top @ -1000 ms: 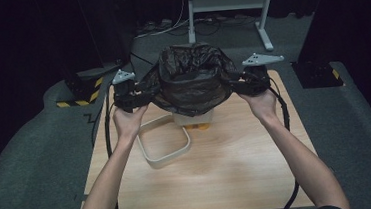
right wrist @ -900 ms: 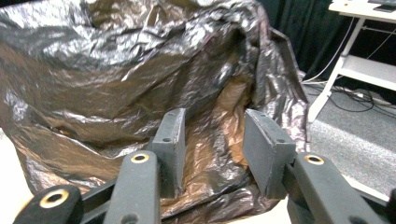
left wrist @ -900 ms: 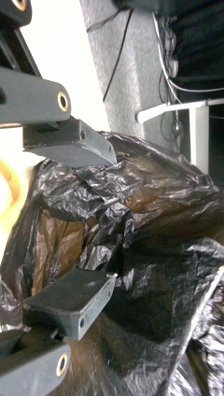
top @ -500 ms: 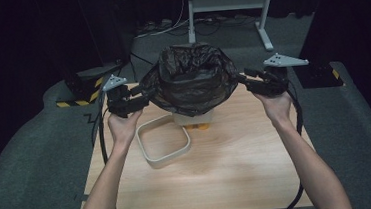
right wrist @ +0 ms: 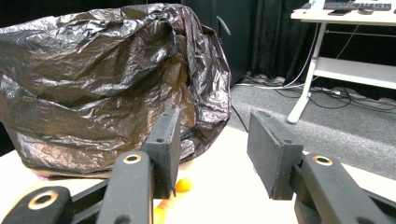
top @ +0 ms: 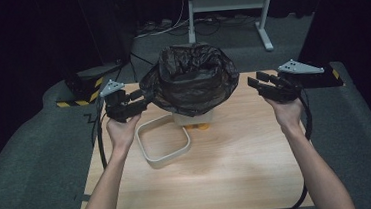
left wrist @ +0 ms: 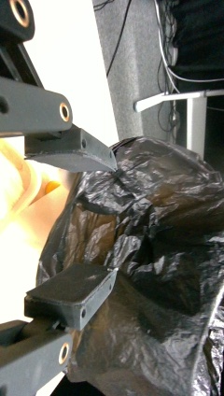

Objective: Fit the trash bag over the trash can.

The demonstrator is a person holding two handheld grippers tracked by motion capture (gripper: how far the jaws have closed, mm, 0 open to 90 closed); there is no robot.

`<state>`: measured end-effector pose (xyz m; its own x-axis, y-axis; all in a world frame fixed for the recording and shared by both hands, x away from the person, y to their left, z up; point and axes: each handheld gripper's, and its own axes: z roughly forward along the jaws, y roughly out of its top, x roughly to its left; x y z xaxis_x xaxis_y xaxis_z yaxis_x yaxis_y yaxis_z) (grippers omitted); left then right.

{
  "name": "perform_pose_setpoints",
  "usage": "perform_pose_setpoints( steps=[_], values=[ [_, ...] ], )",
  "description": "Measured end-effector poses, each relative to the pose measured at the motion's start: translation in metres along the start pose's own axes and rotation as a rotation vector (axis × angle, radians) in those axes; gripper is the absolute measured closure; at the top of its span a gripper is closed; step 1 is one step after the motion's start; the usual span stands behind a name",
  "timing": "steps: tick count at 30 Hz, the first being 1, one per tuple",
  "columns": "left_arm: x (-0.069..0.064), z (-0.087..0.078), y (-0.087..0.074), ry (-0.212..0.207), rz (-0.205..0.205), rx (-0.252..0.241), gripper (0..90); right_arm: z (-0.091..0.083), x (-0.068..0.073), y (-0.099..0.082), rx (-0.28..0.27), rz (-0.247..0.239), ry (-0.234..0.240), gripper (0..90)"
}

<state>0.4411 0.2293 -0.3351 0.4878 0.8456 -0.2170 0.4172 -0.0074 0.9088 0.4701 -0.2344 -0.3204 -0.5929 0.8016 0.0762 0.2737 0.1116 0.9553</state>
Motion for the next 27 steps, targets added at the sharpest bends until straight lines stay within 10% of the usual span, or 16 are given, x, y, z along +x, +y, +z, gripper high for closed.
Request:
perform_pose_setpoints(
  steps=[20,27],
  values=[
    [-0.001,-0.010,-0.024,0.042,0.064,-0.009,42.4,-0.004,-0.001,-0.021,0.014,0.020,-0.016,54.1],
    [0.000,-0.009,-0.039,0.037,0.021,-0.025,42.2,-0.004,-0.001,-0.035,0.035,0.024,-0.037,53.9]
  ],
)
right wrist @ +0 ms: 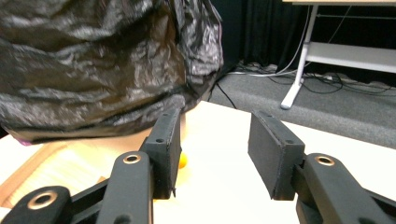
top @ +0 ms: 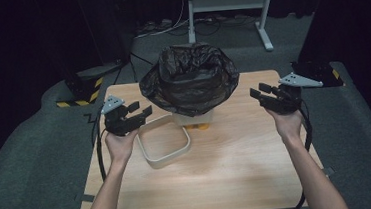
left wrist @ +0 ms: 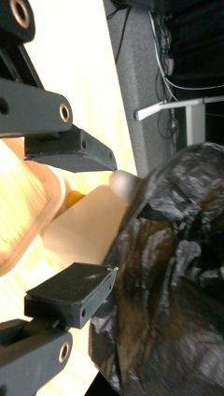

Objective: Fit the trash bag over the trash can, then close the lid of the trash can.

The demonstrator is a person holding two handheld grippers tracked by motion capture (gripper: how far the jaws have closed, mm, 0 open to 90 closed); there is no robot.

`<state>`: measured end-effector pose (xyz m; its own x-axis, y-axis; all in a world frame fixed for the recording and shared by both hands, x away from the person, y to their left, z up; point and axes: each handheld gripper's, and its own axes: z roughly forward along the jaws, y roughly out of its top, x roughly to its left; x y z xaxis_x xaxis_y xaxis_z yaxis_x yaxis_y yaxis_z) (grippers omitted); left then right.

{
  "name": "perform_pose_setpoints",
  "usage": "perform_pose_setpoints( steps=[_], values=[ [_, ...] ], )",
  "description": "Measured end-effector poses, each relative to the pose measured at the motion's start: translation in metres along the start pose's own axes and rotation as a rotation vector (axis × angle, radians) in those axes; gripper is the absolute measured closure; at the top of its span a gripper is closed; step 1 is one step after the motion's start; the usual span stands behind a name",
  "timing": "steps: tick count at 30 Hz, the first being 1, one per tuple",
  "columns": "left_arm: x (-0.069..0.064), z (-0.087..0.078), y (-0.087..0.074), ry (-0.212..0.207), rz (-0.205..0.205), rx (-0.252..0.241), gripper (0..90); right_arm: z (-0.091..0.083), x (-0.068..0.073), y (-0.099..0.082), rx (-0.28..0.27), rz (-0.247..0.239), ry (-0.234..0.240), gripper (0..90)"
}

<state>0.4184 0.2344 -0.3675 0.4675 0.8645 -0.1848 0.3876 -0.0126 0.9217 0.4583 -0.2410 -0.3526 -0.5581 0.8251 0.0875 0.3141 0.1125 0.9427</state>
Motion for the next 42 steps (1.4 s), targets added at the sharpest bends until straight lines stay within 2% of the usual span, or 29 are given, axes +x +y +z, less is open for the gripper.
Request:
perform_pose_setpoints(
  steps=[7,9,10,15,18,22,26,32,35,38,42],
  values=[
    [0.004,-0.002,-0.007,0.011,0.002,0.015,41.8,0.004,-0.002,-0.014,0.016,0.016,-0.009,55.2],
    [0.008,-0.002,-0.010,0.009,0.017,0.042,41.7,0.006,-0.003,-0.019,0.024,0.022,-0.011,56.0],
    [0.008,0.000,-0.012,0.011,0.001,0.031,41.5,0.006,-0.004,-0.022,0.023,0.025,-0.017,57.2],
    [0.013,0.002,-0.020,0.014,-0.002,0.060,41.4,0.009,-0.007,-0.031,0.024,0.040,-0.027,58.4],
    [0.016,0.003,-0.025,0.027,-0.008,0.070,41.4,0.009,-0.009,-0.037,0.017,0.048,-0.031,58.3],
    [0.019,0.003,-0.031,0.072,-0.020,0.074,40.5,0.010,-0.013,-0.045,0.017,0.065,-0.039,58.1],
    [0.024,0.006,-0.036,0.087,-0.022,0.085,38.4,0.011,-0.016,-0.053,0.019,0.078,-0.051,58.0],
    [0.032,0.010,-0.048,0.096,-0.031,0.089,38.2,0.014,-0.022,-0.070,0.051,0.097,-0.071,57.6],
    [0.036,0.013,-0.055,0.106,-0.032,0.112,38.3,0.016,-0.024,-0.078,0.070,0.083,-0.079,58.5],
    [0.042,0.016,-0.064,0.115,-0.055,0.122,38.5,0.019,-0.027,-0.085,0.082,0.085,-0.086,58.7],
    [0.048,0.018,-0.072,0.129,-0.066,0.126,38.5,0.022,-0.031,-0.093,0.101,0.092,-0.094,59.1]
  ],
)
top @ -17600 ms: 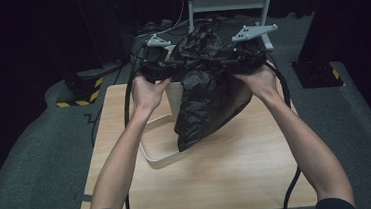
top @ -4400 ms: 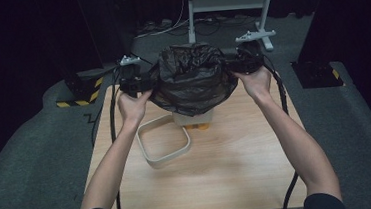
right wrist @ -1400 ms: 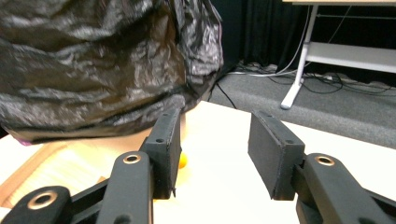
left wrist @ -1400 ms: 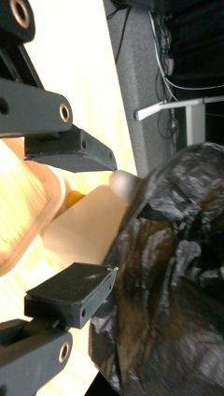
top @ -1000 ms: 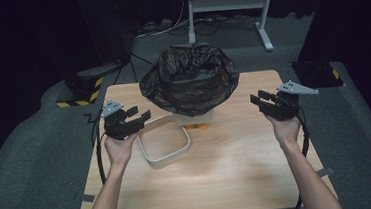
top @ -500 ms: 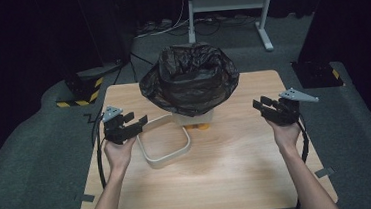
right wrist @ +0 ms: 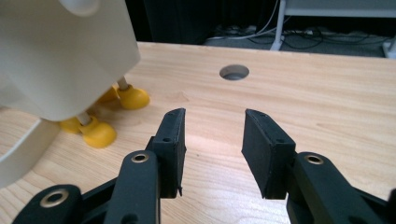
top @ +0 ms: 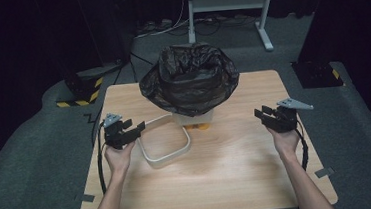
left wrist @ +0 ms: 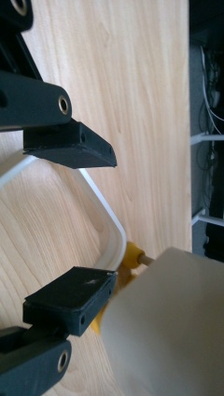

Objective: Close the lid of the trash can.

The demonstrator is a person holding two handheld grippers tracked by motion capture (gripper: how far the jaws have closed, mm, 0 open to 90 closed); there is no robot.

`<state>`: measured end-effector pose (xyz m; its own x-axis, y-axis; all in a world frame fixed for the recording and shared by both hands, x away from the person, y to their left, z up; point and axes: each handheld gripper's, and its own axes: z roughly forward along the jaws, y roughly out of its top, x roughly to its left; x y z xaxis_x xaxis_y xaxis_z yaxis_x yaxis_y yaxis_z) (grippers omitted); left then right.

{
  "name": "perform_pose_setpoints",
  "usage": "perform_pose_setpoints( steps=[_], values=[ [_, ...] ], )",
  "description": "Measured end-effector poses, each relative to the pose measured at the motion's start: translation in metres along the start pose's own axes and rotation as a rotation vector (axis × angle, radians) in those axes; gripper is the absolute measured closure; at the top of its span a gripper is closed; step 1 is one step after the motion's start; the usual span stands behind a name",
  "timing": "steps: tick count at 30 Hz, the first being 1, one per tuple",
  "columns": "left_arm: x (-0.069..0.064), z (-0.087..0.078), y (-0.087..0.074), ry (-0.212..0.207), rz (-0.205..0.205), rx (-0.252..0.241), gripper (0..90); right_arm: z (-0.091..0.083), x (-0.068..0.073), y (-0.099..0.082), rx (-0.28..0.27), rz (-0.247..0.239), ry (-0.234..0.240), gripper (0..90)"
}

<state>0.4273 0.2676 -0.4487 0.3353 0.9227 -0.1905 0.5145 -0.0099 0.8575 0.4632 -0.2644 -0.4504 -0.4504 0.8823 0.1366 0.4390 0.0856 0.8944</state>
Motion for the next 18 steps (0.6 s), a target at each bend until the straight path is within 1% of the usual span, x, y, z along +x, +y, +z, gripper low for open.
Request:
perform_pose_setpoints(
  steps=[2,5,7,9,12,13,14,16,17,18],
  values=[
    [0.003,0.002,-0.003,0.011,0.000,0.003,38.4,0.003,-0.001,-0.003,0.006,-0.003,-0.010,59.0],
    [0.008,0.005,-0.007,0.003,-0.029,0.005,37.8,0.008,-0.003,-0.008,0.016,-0.003,-0.020,58.2],
    [0.010,0.007,-0.009,0.006,-0.037,0.006,37.6,0.011,-0.003,-0.011,0.022,-0.006,-0.028,57.6],
    [0.013,0.009,-0.011,0.023,-0.044,0.010,37.6,0.015,-0.004,-0.014,0.033,-0.010,-0.035,57.1],
    [0.015,0.012,-0.015,0.032,-0.043,0.017,37.6,0.020,-0.005,-0.018,0.052,-0.009,-0.043,56.6],
    [0.015,0.013,-0.017,0.042,-0.038,0.017,37.6,0.021,-0.005,-0.019,0.057,-0.003,-0.044,56.5],
    [0.015,0.015,-0.018,0.048,-0.038,0.015,38.1,0.024,-0.006,-0.021,0.061,-0.008,-0.048,56.2],
    [0.016,0.018,-0.020,0.069,-0.030,0.025,39.0,0.028,-0.007,-0.024,0.076,-0.004,-0.051,54.6],
    [0.017,0.020,-0.021,0.074,-0.034,0.025,39.2,0.031,-0.007,-0.026,0.091,-0.008,-0.053,54.3],
    [0.018,0.021,-0.021,0.075,-0.036,0.023,39.4,0.034,-0.006,-0.030,0.105,-0.024,-0.061,54.3]
  ],
)
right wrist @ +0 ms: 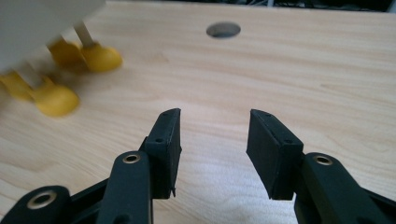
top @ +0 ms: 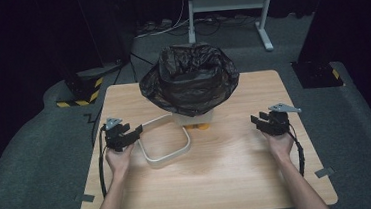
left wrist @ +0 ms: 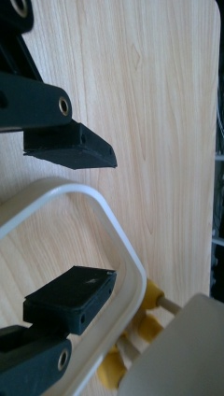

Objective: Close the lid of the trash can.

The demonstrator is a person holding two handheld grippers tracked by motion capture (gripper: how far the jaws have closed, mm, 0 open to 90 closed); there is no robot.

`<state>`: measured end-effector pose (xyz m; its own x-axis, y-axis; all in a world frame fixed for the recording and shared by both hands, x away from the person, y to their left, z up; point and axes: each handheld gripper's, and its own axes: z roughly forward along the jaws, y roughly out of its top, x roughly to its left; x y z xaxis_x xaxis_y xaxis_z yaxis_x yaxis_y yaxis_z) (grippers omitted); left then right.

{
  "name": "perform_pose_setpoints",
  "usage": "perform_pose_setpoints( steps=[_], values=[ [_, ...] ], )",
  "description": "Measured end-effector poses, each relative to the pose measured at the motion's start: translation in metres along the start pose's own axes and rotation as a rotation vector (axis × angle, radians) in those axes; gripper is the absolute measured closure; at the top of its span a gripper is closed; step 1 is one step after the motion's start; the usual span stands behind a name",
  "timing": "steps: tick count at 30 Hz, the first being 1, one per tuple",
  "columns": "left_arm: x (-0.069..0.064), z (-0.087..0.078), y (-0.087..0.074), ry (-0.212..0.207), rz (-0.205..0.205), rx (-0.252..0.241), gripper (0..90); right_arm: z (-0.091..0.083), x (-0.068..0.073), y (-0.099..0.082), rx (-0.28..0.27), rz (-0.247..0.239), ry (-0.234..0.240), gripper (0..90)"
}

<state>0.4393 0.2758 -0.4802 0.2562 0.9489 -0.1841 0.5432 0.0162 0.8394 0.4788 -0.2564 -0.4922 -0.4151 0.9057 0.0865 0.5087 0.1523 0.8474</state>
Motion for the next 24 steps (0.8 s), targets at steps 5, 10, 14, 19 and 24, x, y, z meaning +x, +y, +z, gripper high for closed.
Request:
perform_pose_setpoints(
  steps=[5,10,14,19,24],
  values=[
    [0.002,0.009,-0.003,0.011,-0.004,0.015,42.4,0.012,-0.002,-0.011,0.043,-0.006,-0.017,53.9],
    [0.003,0.019,-0.008,0.027,0.001,0.034,43.8,0.023,-0.008,-0.017,0.064,0.017,-0.054,53.3],
    [0.002,0.026,-0.012,0.033,0.009,0.051,45.5,0.027,-0.012,-0.016,0.066,0.017,-0.073,52.8],
    [0.003,0.034,-0.016,0.047,0.022,0.081,53.7,0.030,-0.013,-0.015,0.095,0.008,-0.080,48.8],
    [0.006,0.038,-0.018,0.060,0.018,0.104,61.2,0.033,-0.012,-0.014,0.120,-0.014,-0.091,45.2]
  ],
)
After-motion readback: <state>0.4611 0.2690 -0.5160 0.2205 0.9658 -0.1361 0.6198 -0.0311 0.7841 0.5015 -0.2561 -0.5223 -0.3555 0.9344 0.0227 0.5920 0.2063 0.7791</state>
